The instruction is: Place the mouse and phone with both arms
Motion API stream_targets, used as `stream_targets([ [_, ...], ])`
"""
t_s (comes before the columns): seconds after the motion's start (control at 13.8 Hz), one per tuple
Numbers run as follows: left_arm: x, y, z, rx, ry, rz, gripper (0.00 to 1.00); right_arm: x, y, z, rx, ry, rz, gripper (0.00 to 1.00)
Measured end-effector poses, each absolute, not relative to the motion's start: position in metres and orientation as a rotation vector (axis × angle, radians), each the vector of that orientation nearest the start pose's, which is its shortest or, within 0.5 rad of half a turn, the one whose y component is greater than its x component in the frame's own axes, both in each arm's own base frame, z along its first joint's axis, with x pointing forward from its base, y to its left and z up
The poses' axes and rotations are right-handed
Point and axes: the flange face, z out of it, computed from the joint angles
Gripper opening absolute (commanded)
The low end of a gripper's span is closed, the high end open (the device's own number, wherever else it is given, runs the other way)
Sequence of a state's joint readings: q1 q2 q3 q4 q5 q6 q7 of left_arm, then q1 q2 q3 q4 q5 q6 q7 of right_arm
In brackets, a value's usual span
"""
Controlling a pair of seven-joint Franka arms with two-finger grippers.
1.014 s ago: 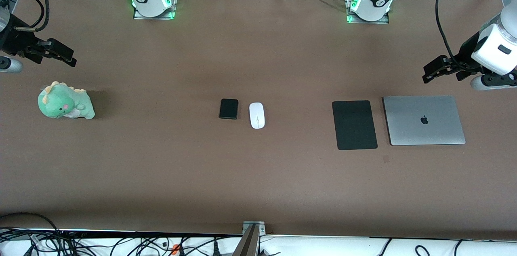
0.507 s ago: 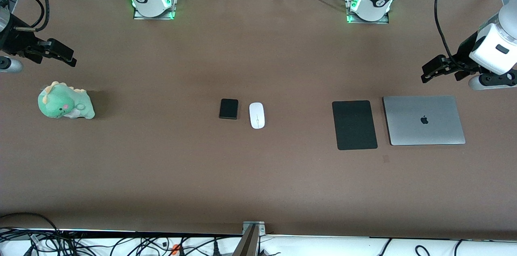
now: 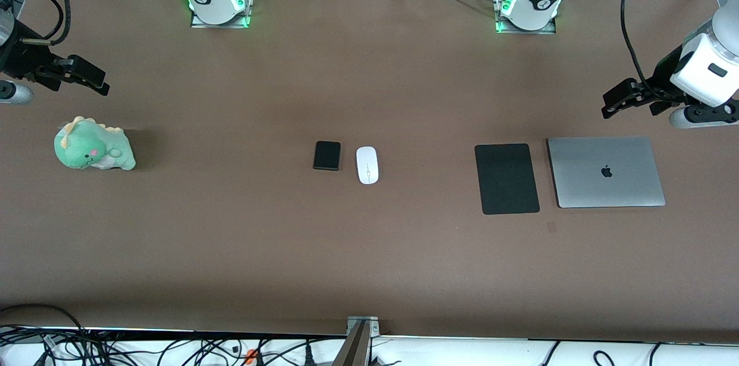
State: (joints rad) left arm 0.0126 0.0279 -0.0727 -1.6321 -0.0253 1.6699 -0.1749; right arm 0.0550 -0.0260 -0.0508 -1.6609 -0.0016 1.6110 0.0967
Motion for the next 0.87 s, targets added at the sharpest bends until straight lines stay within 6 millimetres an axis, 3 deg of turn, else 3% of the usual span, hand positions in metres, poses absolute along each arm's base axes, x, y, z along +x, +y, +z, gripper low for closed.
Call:
stream_targets([
  [0.72,0.5669,-0.0393,0.5901,-3.164,-0.176,-0.002,1.0,0.5478,0.0022,0.5994,-3.14,0.144,0.043,1.0],
  [0.87,0.5676,-0.0408,0.5806,-3.161,-0.171,0.054,1.0,0.5472,0.0023,0.5986,-3.14,0.144,0.052,1.0],
])
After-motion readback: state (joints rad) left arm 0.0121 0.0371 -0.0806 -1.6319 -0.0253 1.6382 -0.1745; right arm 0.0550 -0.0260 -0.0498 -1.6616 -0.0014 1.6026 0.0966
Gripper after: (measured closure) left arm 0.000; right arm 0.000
